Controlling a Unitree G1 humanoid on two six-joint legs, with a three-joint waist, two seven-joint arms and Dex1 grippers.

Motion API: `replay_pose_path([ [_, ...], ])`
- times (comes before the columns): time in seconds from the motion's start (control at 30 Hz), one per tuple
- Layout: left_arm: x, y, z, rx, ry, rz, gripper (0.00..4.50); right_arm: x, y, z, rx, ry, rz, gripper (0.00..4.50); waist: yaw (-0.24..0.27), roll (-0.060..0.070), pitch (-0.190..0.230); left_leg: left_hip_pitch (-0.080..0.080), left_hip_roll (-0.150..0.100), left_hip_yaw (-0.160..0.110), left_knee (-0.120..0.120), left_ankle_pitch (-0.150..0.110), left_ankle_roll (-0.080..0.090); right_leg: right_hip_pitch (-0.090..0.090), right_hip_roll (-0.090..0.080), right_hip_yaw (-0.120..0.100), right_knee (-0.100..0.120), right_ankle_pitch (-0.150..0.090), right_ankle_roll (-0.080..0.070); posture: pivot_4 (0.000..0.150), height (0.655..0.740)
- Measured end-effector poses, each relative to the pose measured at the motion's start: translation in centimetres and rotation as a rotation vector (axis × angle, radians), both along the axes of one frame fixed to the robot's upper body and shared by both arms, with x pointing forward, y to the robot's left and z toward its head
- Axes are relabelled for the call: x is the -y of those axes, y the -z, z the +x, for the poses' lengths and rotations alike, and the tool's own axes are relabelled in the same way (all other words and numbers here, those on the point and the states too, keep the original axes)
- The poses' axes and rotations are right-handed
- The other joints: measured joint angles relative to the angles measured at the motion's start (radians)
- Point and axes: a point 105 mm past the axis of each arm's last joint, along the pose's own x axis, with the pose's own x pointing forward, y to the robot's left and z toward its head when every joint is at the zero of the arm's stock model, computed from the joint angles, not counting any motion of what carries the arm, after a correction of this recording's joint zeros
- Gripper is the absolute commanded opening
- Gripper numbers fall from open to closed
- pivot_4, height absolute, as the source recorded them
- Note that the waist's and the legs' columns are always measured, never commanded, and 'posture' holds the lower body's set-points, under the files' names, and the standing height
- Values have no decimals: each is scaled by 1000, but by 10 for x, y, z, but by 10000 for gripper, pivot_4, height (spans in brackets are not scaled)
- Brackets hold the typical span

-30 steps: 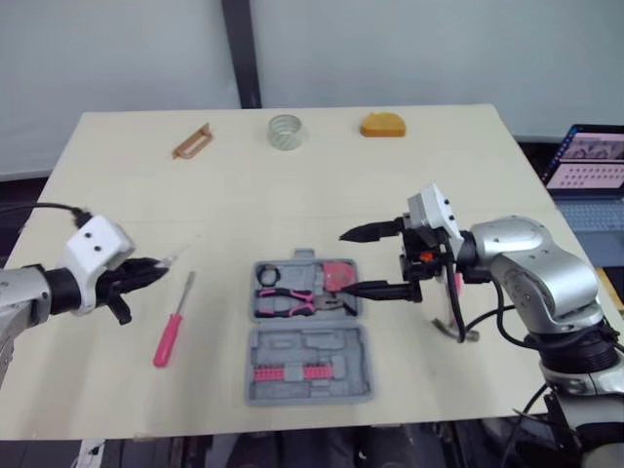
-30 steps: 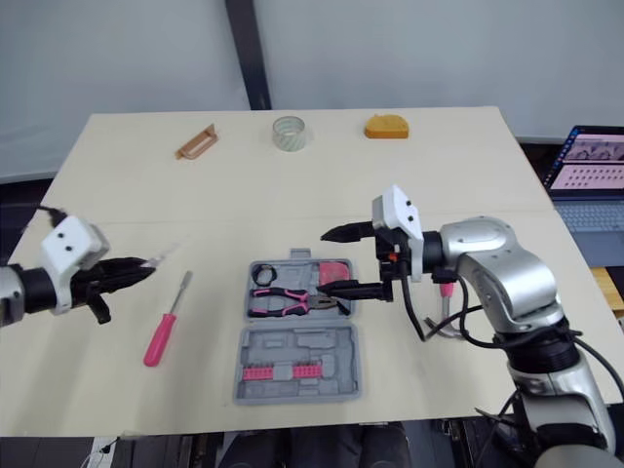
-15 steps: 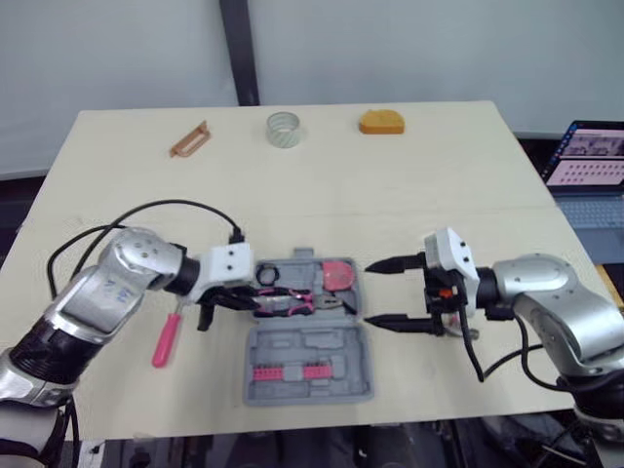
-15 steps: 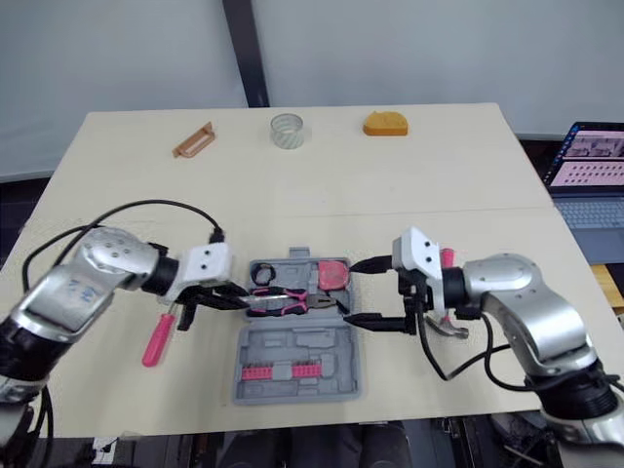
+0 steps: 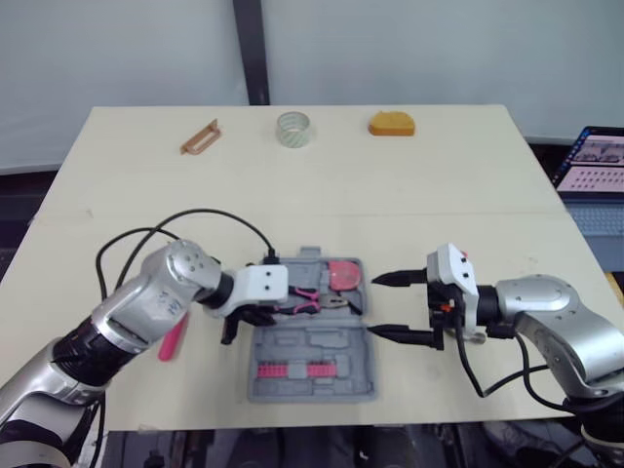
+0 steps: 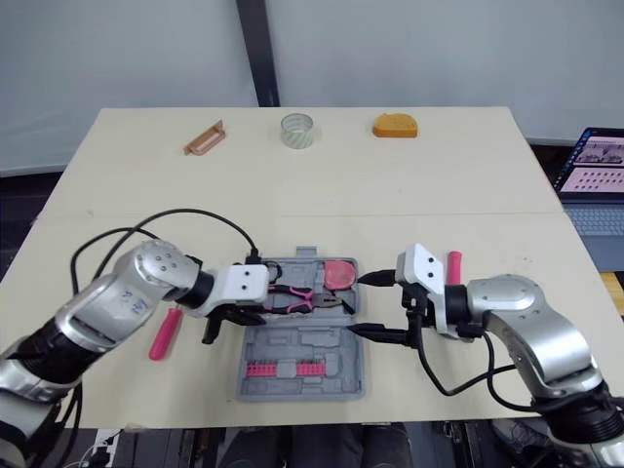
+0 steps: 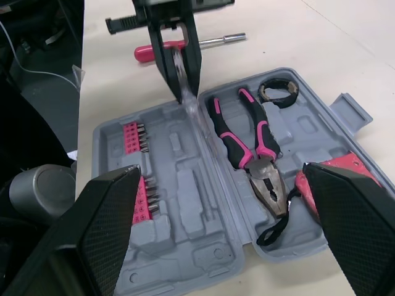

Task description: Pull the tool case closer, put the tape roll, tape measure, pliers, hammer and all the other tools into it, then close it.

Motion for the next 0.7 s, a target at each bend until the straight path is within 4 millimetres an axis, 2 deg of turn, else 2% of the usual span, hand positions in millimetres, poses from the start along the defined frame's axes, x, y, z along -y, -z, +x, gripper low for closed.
replay_pose_path([
  [0.17, 14, 4, -2, 9, 8, -10, 652, 1, -1, -2, 3, -6, -21, 45000, 1, 0, 0, 0, 0, 0, 1, 0, 0, 0, 0, 0, 0, 0, 0, 1500, 7400],
  [0.4, 24, 9, -4, 12, 14, -11, 652, 2, 0, -3, -11, -3, -26, 45000, 1, 0, 0, -1, 0, 0, 2, 0, 0, 0, 0, 0, 1, 0, 0, 1500, 7400],
  [0.7, 25, 10, -3, 34, 32, 2, 652, 0, -1, -5, -8, -14, -26, 45000, 1, 0, 0, -1, 0, -1, 2, 0, 0, 0, 0, 0, 1, 0, 0, 1500, 7400],
])
